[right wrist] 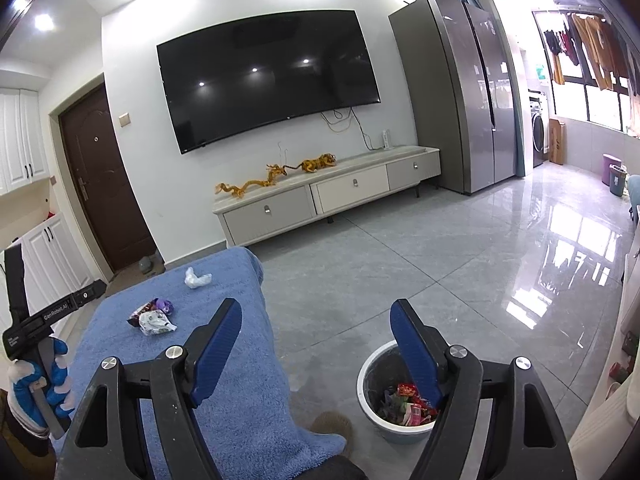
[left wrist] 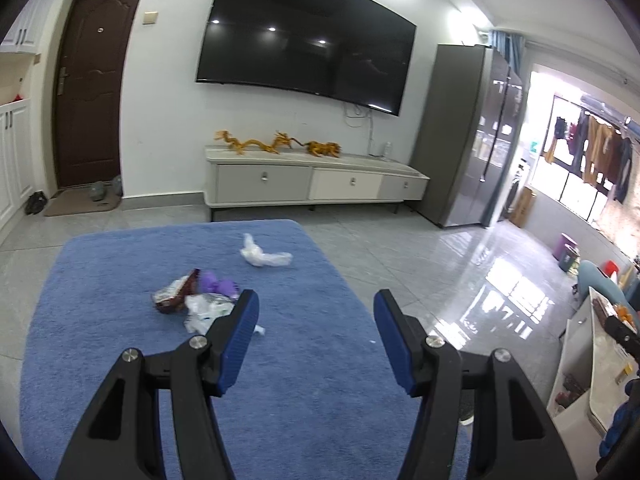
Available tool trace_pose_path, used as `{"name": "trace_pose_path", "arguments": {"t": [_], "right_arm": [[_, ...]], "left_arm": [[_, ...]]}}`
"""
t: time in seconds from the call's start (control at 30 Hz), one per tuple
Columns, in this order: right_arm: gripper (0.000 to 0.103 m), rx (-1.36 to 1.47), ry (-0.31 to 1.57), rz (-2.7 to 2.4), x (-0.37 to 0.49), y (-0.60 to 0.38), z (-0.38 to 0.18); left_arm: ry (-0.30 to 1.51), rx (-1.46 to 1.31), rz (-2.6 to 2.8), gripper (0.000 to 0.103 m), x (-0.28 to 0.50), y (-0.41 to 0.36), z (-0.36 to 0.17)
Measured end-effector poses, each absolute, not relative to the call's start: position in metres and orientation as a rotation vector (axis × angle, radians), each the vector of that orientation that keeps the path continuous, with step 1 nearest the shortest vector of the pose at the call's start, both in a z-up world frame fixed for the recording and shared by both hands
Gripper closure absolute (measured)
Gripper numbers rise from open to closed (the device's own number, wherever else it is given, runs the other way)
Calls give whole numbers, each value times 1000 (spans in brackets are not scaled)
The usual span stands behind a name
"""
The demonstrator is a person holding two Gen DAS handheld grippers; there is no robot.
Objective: Collect trash
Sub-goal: 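Turn both tools back toward the remaining trash on the rug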
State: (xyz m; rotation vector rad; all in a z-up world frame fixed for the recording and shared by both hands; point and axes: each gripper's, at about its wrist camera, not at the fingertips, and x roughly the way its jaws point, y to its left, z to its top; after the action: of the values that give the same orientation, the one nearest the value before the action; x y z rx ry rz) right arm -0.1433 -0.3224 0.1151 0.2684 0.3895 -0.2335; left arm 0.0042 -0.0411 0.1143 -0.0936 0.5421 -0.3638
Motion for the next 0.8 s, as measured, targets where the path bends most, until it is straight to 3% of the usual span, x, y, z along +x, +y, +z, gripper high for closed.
{"name": "trace_pose_path", "arguments": {"t": [0.8], "right_arm": [[26,238,401,-65,-66,-287,118]], "left_arm": [[533,-139,-100,45,54,88,106]]}}
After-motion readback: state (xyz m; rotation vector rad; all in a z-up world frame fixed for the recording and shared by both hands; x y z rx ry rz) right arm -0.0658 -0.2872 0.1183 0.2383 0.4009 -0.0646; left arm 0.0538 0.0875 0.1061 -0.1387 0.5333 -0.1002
